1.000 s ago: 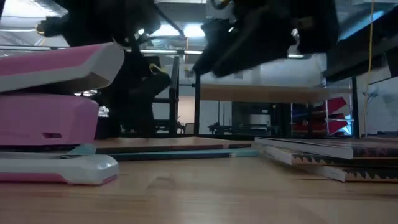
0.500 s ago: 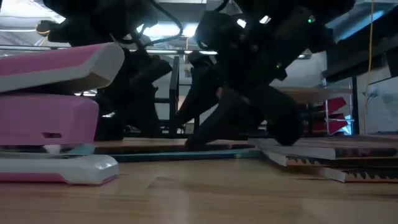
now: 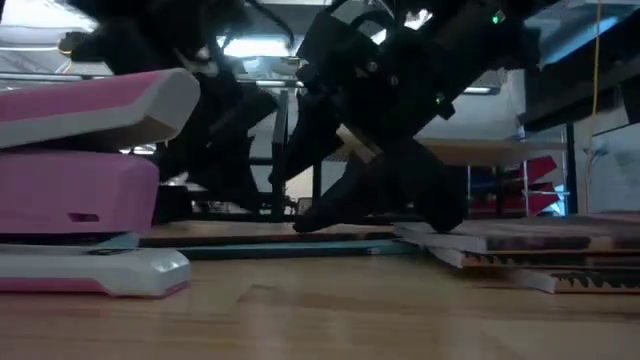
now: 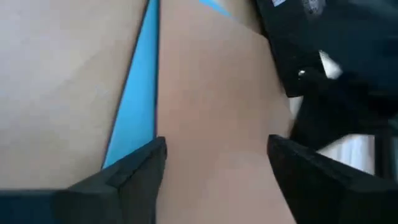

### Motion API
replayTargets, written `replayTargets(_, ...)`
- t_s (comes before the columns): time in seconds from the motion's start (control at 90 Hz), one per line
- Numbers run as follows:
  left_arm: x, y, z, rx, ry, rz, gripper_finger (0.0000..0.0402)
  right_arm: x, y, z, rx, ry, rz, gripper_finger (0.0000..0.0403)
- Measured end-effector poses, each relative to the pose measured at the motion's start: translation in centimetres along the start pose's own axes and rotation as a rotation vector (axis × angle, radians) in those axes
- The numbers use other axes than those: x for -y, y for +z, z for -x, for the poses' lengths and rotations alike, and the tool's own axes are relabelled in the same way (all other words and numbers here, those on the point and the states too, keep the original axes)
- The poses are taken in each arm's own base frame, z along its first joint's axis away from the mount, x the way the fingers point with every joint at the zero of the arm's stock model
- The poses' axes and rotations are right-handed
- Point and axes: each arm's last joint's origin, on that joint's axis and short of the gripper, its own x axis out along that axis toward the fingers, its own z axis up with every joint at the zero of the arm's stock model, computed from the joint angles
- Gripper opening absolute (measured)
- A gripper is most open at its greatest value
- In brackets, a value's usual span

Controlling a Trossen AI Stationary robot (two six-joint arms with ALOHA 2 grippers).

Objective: Stock shelves
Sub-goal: Stack the brown book on top of the brown book

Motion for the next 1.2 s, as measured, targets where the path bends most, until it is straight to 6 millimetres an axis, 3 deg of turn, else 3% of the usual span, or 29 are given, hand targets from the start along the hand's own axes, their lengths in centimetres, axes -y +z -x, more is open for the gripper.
replayTargets(0.189, 0.0, -0.7, -0.2, -0.084, -0.033, 0.039, 0.0, -0.3, 0.0, 0.3, -0.052, 0.042, -0.009, 0.0284)
replayTargets(0.456, -1.6, -2.6, 1.0, -0.113, 0.189, 0.038, 0.0, 0.0, -0.2, 0.1, -0.059, 0.047, -0.058, 0.0285)
replayTargets(0.789, -0.4, -1.8, 0.3, -0.154, 0.02, 0.022, 0.0, 0.6, 0.0, -0.6, -0.007, 0.013, -0.016, 0.0285)
replayTargets(1.2, 0.3, -3.2, -1.9, -0.18, -0.011, 0.032, 0.0, 0.4, 0.3, 0.0, -0.079, -0.129, -0.028, 0.0285)
